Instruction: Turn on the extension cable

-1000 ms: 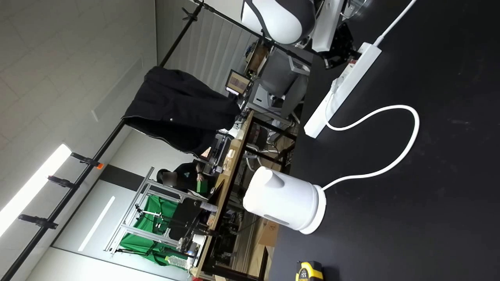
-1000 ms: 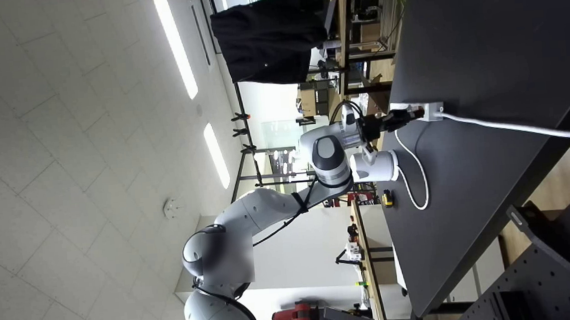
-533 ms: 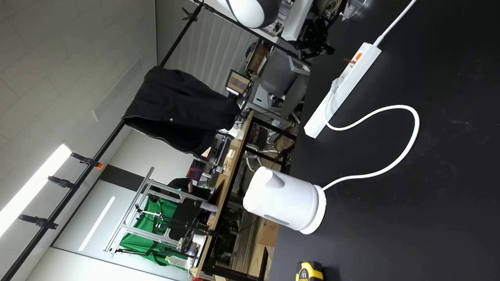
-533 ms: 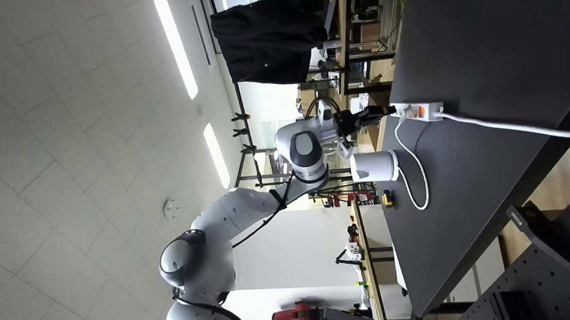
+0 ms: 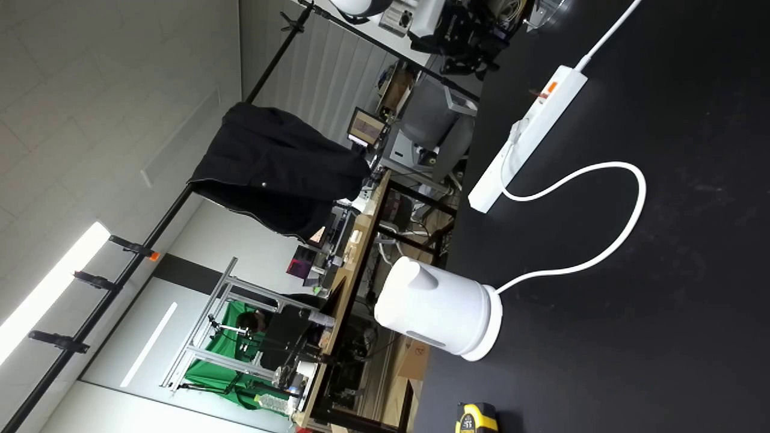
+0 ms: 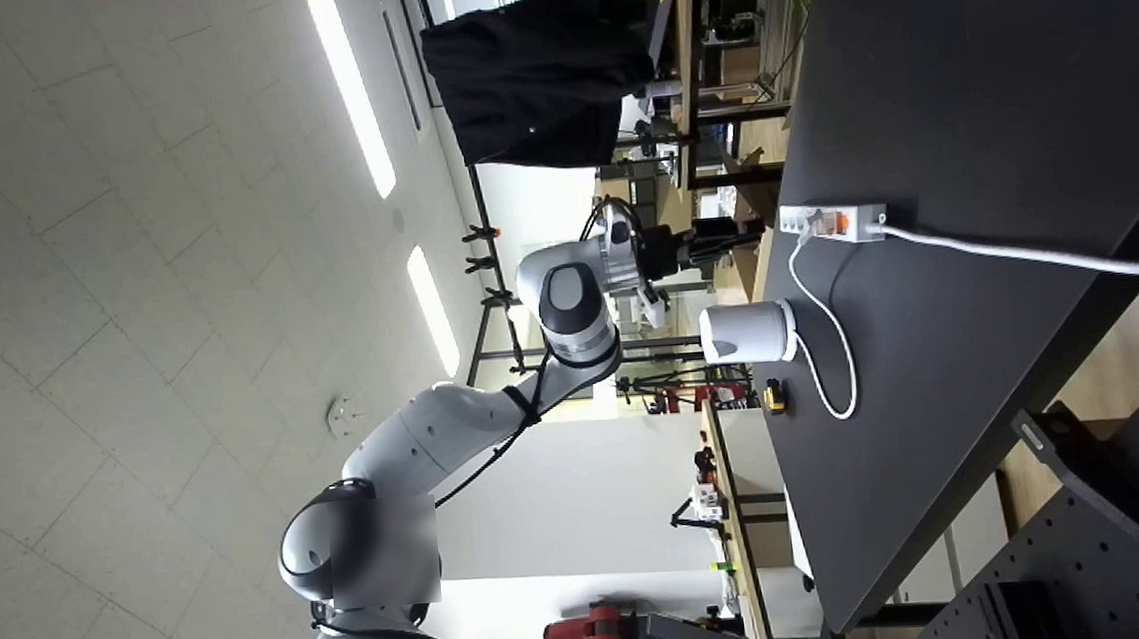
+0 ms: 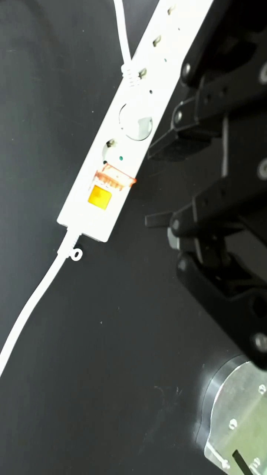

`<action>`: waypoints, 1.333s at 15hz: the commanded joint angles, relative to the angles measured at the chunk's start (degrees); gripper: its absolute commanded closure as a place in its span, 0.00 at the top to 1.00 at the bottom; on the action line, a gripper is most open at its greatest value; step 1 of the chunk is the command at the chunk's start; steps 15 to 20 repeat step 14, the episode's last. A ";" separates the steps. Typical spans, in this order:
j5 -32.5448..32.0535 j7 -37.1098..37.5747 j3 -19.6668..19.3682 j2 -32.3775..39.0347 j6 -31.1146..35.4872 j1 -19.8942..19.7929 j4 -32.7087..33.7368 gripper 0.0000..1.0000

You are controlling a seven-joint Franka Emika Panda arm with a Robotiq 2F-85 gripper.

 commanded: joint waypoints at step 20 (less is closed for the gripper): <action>-2.98 0.69 2.78 -0.57 -6.17 -2.58 0.17 1.00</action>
